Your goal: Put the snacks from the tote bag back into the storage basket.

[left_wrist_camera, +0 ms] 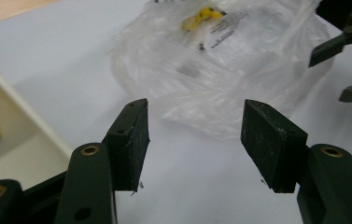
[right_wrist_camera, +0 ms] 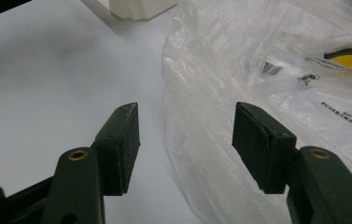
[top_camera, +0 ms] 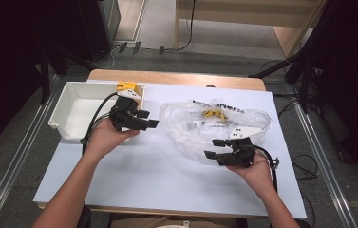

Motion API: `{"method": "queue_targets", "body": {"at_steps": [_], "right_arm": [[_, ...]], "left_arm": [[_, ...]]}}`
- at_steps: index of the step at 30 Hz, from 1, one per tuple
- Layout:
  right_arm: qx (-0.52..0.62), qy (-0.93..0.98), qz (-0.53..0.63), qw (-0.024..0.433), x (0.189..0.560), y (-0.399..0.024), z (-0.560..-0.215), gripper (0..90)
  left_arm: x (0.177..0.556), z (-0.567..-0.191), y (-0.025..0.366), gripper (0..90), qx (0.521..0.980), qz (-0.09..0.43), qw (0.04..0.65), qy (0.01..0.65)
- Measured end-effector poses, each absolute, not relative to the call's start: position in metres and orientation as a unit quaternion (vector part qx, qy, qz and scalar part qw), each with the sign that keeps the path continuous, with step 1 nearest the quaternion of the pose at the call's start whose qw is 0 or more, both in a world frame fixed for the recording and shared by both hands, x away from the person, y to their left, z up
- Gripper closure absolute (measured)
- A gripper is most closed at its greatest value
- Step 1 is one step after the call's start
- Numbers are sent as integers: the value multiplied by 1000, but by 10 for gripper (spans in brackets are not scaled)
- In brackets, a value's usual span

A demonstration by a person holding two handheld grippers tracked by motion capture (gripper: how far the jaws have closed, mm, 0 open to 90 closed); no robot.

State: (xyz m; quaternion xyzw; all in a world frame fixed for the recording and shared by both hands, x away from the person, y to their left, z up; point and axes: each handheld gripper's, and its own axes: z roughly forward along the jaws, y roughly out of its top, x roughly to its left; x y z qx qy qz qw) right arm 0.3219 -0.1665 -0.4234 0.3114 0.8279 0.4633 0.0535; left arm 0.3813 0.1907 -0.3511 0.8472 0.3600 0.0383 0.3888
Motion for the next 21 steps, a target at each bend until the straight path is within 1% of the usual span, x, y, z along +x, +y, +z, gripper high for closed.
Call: {"method": "queue_targets", "body": {"at_steps": [4, 7, 11, 14, 16, 21], "right_arm": [[306, 831, 462, 53, 321, -164, -423, 426], [305, 832, 460, 52, 320, -164, -423, 427], [304, 832, 461, 52, 320, -164, -423, 429], [302, 833, 460, 53, 319, -163, -423, 431], [300, 834, 461, 53, 319, -163, -423, 433], [295, 836, 460, 53, 319, -162, -423, 437]], "left_arm": [[375, -353, 177, 425, 861, 42, 375, 341], [370, -358, 168, 426, 861, 40, 382, 334], [364, -366, 157, 428, 870, 40, 373, 321], [359, -372, 150, 429, 869, 34, 379, 317], [355, -375, 146, 431, 869, 42, 381, 313], [346, -379, 140, 432, 870, 41, 386, 304]]}}
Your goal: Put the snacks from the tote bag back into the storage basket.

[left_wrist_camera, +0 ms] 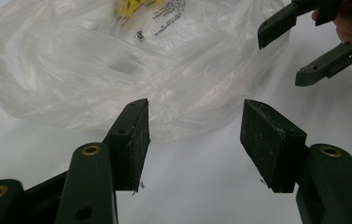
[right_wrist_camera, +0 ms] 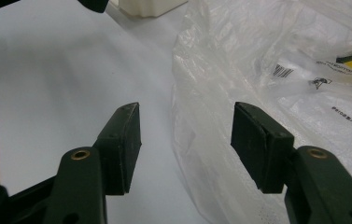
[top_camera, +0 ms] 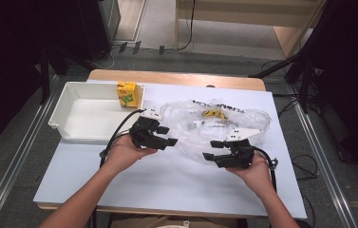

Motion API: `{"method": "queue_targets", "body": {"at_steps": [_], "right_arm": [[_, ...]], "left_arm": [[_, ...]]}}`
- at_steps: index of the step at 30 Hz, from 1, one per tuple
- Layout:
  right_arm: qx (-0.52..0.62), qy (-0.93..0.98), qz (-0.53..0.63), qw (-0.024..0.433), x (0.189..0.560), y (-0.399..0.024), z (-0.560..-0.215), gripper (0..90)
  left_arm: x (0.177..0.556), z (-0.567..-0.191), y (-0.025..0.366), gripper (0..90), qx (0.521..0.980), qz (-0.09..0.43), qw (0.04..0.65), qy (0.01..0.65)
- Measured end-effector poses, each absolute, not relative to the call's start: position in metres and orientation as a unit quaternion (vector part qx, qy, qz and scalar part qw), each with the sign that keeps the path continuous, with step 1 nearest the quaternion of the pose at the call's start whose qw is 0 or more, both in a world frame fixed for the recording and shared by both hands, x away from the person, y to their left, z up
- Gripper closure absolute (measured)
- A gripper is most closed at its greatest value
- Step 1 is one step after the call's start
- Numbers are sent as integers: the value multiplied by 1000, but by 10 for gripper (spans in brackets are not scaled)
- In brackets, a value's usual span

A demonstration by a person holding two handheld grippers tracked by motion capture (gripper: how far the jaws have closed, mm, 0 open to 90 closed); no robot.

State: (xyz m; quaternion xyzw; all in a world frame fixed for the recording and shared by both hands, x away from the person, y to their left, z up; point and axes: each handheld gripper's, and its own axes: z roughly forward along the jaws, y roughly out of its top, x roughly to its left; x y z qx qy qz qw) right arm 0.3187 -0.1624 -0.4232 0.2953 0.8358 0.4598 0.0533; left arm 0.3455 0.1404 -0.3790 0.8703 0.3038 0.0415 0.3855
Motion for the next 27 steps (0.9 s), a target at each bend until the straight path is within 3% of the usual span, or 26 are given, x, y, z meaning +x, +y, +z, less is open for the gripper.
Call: {"method": "queue_targets", "body": {"at_steps": [27], "right_arm": [[286, 842, 455, 51, 318, -160, -425, 450]], "left_arm": [[337, -402, 133, 432, 874, 42, 393, 282]]}}
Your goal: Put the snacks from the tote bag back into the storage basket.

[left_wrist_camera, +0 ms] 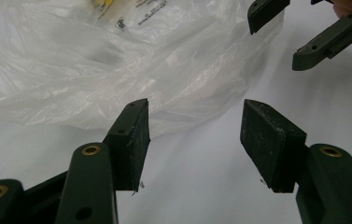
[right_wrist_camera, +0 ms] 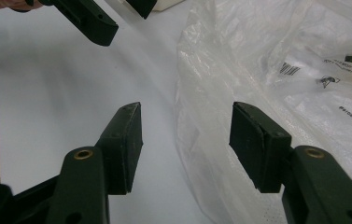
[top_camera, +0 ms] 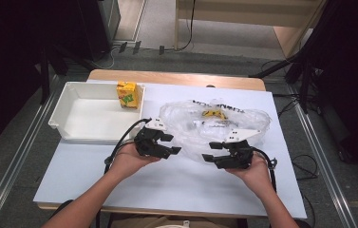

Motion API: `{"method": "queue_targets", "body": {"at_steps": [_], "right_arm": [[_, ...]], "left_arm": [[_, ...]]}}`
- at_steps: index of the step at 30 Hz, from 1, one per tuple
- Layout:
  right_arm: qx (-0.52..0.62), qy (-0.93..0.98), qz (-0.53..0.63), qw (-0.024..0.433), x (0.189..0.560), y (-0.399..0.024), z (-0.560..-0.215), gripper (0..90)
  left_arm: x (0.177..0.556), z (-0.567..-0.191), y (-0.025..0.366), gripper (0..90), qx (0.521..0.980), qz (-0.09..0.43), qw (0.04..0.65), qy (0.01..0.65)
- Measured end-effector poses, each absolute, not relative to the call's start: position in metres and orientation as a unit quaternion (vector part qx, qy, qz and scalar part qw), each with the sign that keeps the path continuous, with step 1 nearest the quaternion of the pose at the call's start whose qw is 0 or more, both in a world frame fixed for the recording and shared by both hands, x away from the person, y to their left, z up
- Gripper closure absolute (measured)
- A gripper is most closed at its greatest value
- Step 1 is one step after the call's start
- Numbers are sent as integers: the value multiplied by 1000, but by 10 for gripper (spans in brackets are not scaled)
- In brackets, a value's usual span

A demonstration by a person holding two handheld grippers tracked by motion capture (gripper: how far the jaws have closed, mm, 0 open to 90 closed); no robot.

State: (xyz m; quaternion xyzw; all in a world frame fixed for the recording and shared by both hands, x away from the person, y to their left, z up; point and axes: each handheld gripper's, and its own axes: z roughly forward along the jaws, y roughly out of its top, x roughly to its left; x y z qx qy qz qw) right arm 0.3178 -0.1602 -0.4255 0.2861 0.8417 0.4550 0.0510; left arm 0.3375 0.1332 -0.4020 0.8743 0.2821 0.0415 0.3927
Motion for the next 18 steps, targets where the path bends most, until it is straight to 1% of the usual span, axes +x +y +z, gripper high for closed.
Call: {"method": "queue_targets", "body": {"at_steps": [18], "right_arm": [[283, 845, 451, 51, 318, -160, -426, 451]], "left_arm": [[338, -404, 134, 417, 880, 46, 385, 274]]}}
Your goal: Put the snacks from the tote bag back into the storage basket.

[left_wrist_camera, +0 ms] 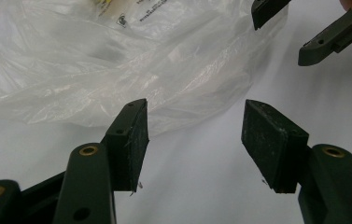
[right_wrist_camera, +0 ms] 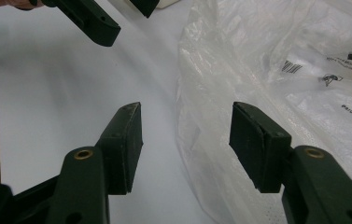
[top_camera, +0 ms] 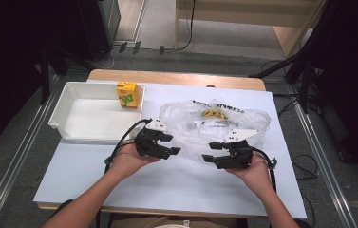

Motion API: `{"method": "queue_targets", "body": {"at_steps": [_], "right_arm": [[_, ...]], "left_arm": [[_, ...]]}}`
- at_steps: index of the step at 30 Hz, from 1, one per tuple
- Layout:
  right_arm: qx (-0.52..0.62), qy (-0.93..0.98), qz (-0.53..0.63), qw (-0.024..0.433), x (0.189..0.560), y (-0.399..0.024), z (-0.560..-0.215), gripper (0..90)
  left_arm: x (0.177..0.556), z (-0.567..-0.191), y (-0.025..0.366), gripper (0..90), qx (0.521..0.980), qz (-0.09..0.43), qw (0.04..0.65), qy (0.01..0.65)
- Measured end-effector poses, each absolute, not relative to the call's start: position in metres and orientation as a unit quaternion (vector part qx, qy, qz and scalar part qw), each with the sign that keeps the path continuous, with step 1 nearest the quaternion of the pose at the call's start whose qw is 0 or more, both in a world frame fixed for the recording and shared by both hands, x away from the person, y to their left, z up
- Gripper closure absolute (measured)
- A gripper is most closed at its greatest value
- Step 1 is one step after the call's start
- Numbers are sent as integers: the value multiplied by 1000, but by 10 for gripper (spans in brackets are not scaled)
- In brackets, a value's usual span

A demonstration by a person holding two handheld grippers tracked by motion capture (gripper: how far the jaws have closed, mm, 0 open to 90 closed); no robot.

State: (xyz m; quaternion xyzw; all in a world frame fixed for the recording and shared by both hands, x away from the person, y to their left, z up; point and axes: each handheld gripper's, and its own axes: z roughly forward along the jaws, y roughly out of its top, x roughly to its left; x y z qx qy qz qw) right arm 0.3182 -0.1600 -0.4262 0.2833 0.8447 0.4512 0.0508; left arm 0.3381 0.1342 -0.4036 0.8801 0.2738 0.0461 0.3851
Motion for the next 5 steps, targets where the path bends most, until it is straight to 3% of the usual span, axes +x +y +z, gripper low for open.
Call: {"method": "queue_targets", "body": {"at_steps": [5], "right_arm": [[282, 845, 451, 50, 317, -160, -425, 451]], "left_arm": [[335, -401, 134, 404, 878, 46, 392, 271]]}}
